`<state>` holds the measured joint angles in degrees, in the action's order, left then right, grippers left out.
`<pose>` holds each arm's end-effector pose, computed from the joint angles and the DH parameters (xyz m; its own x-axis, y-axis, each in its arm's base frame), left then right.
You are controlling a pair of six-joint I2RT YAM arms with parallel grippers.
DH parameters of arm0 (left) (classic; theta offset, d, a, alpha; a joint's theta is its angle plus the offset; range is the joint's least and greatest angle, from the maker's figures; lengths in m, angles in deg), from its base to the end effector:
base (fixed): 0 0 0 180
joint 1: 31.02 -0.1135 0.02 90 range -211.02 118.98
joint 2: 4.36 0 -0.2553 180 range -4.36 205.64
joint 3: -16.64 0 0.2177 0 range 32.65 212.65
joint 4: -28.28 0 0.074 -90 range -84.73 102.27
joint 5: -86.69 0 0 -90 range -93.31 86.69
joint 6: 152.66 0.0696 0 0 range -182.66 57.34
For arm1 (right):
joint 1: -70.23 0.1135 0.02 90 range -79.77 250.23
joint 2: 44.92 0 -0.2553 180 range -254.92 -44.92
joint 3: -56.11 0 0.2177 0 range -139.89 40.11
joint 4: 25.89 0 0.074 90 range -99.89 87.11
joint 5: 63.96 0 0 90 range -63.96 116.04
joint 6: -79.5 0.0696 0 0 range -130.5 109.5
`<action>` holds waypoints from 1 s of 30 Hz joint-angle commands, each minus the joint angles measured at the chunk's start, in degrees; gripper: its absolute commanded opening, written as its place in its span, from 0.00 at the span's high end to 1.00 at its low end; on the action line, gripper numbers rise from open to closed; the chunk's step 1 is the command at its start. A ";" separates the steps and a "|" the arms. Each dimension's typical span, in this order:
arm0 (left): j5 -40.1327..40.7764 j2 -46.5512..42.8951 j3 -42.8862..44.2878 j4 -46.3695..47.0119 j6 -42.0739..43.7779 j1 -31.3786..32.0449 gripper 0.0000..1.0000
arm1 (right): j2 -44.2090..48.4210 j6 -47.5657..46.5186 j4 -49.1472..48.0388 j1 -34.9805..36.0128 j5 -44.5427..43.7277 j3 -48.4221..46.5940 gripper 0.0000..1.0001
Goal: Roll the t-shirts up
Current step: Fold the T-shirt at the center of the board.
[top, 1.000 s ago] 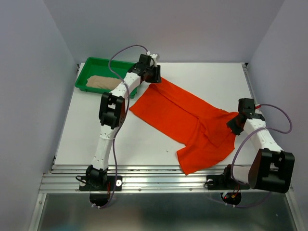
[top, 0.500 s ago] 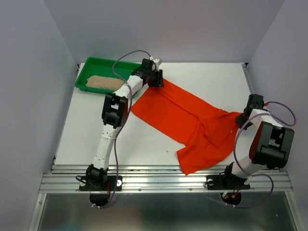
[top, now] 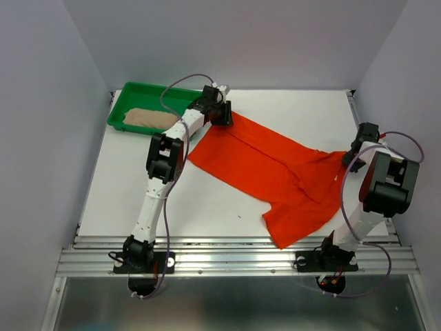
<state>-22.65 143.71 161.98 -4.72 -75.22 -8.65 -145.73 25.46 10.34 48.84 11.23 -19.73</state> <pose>0.5160 -0.2373 0.1566 -0.6593 0.0494 -0.7503 0.4757 0.8001 -0.3653 0.3039 -0.1381 0.1486 -0.3861 0.7609 -0.5215 0.8574 0.5046 0.1016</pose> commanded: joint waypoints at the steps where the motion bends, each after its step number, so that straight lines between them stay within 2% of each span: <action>1: 3.16 -0.77 -0.93 -3.84 -0.01 -1.01 0.51 | -8.77 -1.07 -2.13 -0.32 -0.13 -6.67 0.75; 3: 2.55 -0.85 -0.32 -4.01 -0.45 -1.01 0.51 | -9.40 -0.99 -0.72 -0.32 2.14 -9.33 0.76; 6: 0.35 -1.73 -0.05 -3.14 -1.15 -0.93 0.51 | -5.11 -0.98 -0.80 -0.32 6.01 -10.04 0.74; 11: -1.06 -3.31 0.12 -1.82 -2.38 -0.84 0.51 | 5.25 0.15 0.95 0.82 11.45 -7.24 0.65; 16: -1.15 -4.19 0.48 -1.81 -2.12 -0.84 0.51 | 13.70 0.77 3.06 1.87 14.01 1.11 0.62; 22: -1.94 -4.19 0.12 -1.46 -2.47 -0.75 0.51 | 26.27 1.91 8.86 1.88 13.57 11.82 0.52; 30: -2.29 -3.05 0.74 -1.20 -2.56 -0.84 0.51 | 33.32 5.78 14.75 2.40 17.17 20.28 0.51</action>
<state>-24.31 143.65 161.98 -4.63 -77.90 -9.02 -113.95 28.94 22.01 50.83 25.70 -1.54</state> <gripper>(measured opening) 0.490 0.489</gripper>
